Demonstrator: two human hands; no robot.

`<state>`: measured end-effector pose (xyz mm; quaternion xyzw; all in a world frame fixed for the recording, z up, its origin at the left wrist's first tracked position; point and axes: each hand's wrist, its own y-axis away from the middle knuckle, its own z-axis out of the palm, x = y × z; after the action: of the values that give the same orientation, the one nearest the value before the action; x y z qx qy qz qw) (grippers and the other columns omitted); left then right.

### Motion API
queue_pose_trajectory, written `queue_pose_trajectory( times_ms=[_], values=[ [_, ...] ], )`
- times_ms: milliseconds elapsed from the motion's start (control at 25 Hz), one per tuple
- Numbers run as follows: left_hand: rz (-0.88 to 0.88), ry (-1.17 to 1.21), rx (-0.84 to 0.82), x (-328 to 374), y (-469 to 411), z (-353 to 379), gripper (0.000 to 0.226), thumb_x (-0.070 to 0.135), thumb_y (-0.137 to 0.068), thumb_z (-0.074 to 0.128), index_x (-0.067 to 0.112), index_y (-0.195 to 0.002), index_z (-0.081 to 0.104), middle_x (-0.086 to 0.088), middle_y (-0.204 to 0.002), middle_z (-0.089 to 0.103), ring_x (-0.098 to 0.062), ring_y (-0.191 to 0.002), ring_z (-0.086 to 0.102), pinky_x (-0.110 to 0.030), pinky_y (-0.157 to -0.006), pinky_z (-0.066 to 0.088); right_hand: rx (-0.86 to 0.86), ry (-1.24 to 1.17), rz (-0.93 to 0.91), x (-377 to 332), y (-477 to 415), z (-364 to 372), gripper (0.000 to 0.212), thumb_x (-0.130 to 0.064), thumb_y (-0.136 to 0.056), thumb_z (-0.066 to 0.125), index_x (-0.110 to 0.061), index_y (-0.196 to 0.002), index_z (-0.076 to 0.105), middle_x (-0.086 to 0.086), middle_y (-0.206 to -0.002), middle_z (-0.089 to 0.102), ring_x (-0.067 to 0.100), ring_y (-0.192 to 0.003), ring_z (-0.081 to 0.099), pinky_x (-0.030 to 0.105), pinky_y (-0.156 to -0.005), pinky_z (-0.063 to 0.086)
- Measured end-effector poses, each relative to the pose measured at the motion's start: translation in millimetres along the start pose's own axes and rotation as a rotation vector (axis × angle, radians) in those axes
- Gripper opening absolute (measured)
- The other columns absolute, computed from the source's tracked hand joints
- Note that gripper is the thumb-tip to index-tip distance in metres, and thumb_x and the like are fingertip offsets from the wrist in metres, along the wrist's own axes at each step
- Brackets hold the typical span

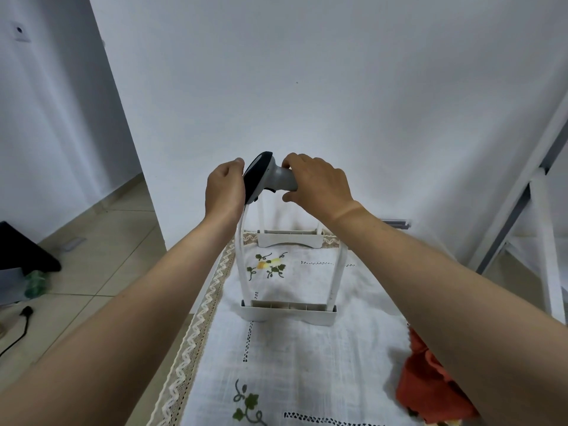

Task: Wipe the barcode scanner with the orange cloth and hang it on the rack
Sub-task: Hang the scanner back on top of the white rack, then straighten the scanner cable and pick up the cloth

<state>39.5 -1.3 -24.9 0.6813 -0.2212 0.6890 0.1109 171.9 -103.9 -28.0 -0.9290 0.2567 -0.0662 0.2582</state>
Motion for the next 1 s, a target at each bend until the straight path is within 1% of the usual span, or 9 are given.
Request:
queue_pose_trajectory(
  times_ms=[160, 280, 360, 440, 520, 640, 760, 840, 1000],
  values=[
    [0.049, 0.015, -0.003, 4, 2, 4, 0.019, 0.035, -0.099, 0.048, 0.025, -0.106, 0.062, 0.007, -0.109, 0.065, -0.030, -0.096, 0.069, -0.023, -0.055, 0.045, -0.047, -0.026, 0.008, 5, 2, -4, 0.058, -0.039, -0.086, 0.079, -0.025, -0.134, 0.050, -0.004, -0.126, 0.063, 0.027, -0.110, 0.059, 0.036, -0.071, 0.038],
    [0.107, -0.013, 0.007, 8, 4, 9, 0.021, 0.035, -0.097, 0.047, 0.023, -0.104, 0.063, 0.003, -0.103, 0.064, -0.024, -0.092, 0.064, -0.024, -0.058, 0.045, -0.050, -0.076, 0.016, 10, 7, -8, 0.061, -0.048, -0.086, 0.077, -0.027, -0.136, 0.050, -0.006, -0.131, 0.061, 0.025, -0.115, 0.057, 0.035, -0.073, 0.040],
    [0.159, -0.036, 0.022, 10, 6, 14, 0.027, 0.041, -0.092, 0.046, 0.025, -0.103, 0.064, -0.001, -0.107, 0.068, -0.024, -0.098, 0.063, -0.030, -0.073, 0.049, 0.015, -0.114, 0.009, 15, 13, -11, 0.058, -0.056, -0.090, 0.069, -0.026, -0.136, 0.051, -0.006, -0.133, 0.060, 0.024, -0.117, 0.056, 0.036, -0.074, 0.046],
    [0.216, -0.069, 0.044, 14, 12, 22, 0.034, 0.047, -0.088, 0.045, 0.032, -0.111, 0.065, 0.014, -0.108, 0.068, -0.022, -0.118, 0.059, -0.040, -0.099, 0.049, 0.095, -0.131, -0.008, 20, 20, -16, 0.052, -0.056, -0.095, 0.059, -0.025, -0.136, 0.053, -0.006, -0.135, 0.058, 0.024, -0.119, 0.055, 0.038, -0.074, 0.051],
    [0.274, -0.085, 0.044, 19, 21, 31, 0.041, 0.045, -0.091, 0.045, 0.031, -0.125, 0.063, 0.021, -0.116, 0.065, -0.017, -0.128, 0.053, -0.043, -0.108, 0.045, 0.135, -0.140, -0.014, 25, 25, -22, 0.047, -0.052, -0.098, 0.056, -0.023, -0.135, 0.055, -0.004, -0.134, 0.057, 0.025, -0.120, 0.054, 0.036, -0.071, 0.050],
    [0.364, -0.068, 0.043, 23, 37, 51, 0.039, 0.037, -0.095, 0.046, 0.025, -0.128, 0.064, 0.013, -0.127, 0.065, -0.009, -0.121, 0.056, -0.039, -0.105, 0.047, 0.183, -0.140, 0.005, 38, 35, -32, 0.036, -0.045, -0.098, 0.058, -0.020, -0.125, 0.060, -0.002, -0.125, 0.058, 0.026, -0.113, 0.054, 0.033, -0.066, 0.043],
    [0.502, -0.092, 0.053, 23, 52, 69, 0.030, 0.031, -0.095, 0.047, 0.024, -0.113, 0.070, 0.011, -0.116, 0.069, -0.010, -0.117, 0.058, -0.035, -0.104, 0.045, 0.192, -0.132, 0.083, 51, 50, -47, 0.024, -0.044, -0.099, 0.055, -0.021, -0.104, 0.062, -0.004, -0.106, 0.059, 0.022, -0.095, 0.055, 0.032, -0.064, 0.038],
    [0.610, -0.126, 0.060, 22, 62, 79, 0.026, 0.026, -0.095, 0.048, 0.023, -0.106, 0.072, 0.012, -0.108, 0.069, -0.011, -0.112, 0.058, -0.028, -0.100, 0.043, 0.100, -0.131, 0.157, 59, 60, -57, 0.027, -0.046, -0.100, 0.052, -0.022, -0.093, 0.062, -0.006, -0.095, 0.062, 0.024, -0.086, 0.058, 0.033, -0.066, 0.039],
    [0.730, -0.199, 0.008, 16, 82, 98, 0.024, 0.021, -0.095, 0.050, 0.020, -0.103, 0.072, 0.013, -0.102, 0.065, -0.016, -0.111, 0.057, -0.021, -0.092, 0.043, -0.123, -0.167, 0.251, 79, 80, -68, 0.038, -0.052, -0.097, 0.056, -0.020, -0.083, 0.069, 0.000, -0.082, 0.069, 0.030, -0.081, 0.064, 0.033, -0.067, 0.048]
  ],
)
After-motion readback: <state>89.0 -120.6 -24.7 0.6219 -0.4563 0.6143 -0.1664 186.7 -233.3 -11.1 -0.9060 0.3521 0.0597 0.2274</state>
